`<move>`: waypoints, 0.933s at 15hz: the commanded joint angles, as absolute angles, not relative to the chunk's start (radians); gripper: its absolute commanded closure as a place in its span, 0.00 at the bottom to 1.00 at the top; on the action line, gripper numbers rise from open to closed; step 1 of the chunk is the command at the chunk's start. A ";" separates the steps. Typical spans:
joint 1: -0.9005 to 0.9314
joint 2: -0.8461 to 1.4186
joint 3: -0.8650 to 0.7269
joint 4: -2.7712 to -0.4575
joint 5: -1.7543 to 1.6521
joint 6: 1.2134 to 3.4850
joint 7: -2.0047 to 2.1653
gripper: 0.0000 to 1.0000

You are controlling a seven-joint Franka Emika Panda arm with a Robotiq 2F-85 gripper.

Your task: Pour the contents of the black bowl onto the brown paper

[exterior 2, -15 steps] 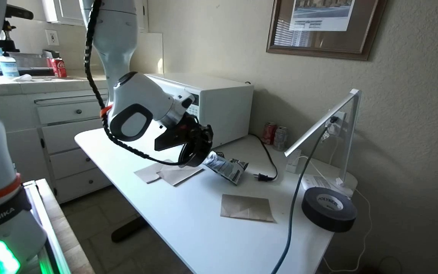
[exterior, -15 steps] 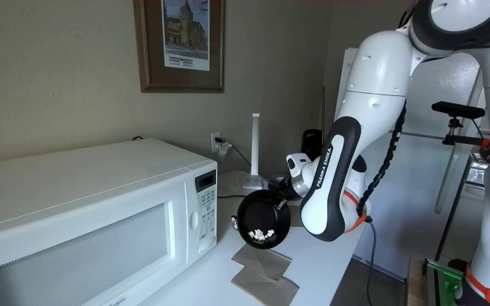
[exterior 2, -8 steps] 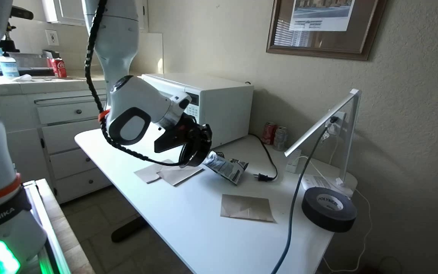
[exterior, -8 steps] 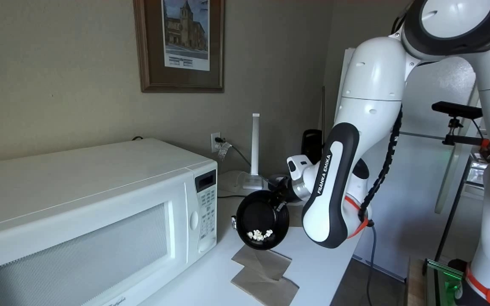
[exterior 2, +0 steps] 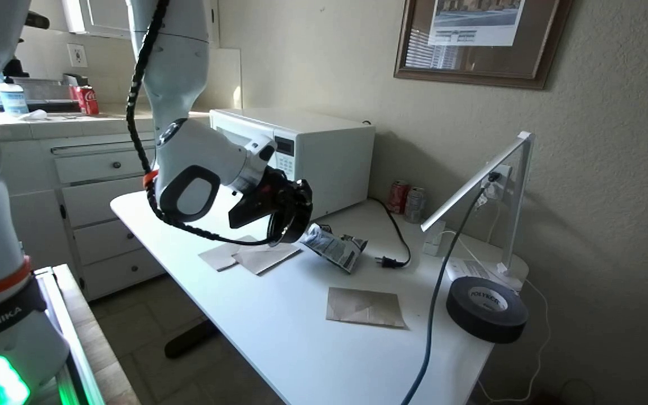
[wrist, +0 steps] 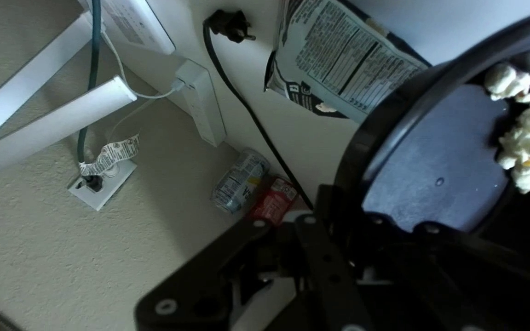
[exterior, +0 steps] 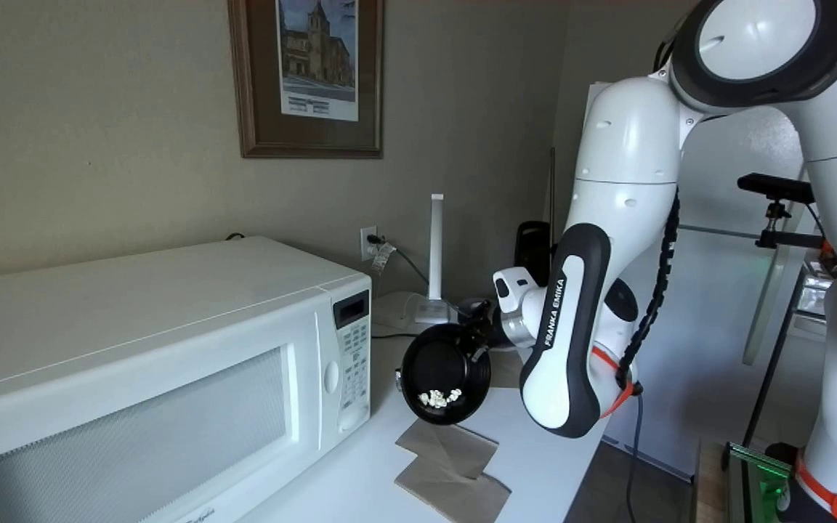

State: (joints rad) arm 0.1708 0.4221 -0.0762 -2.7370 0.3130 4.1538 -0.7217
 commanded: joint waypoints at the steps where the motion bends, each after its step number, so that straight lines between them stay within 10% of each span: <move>1: 0.186 0.479 -0.096 -2.724 0.273 4.242 -0.718 0.98; 14: 0.183 0.481 -0.091 -2.679 0.249 4.223 -0.739 0.98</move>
State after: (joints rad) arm 0.1730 0.4560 -0.0786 -2.6667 0.2720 4.2163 -0.7478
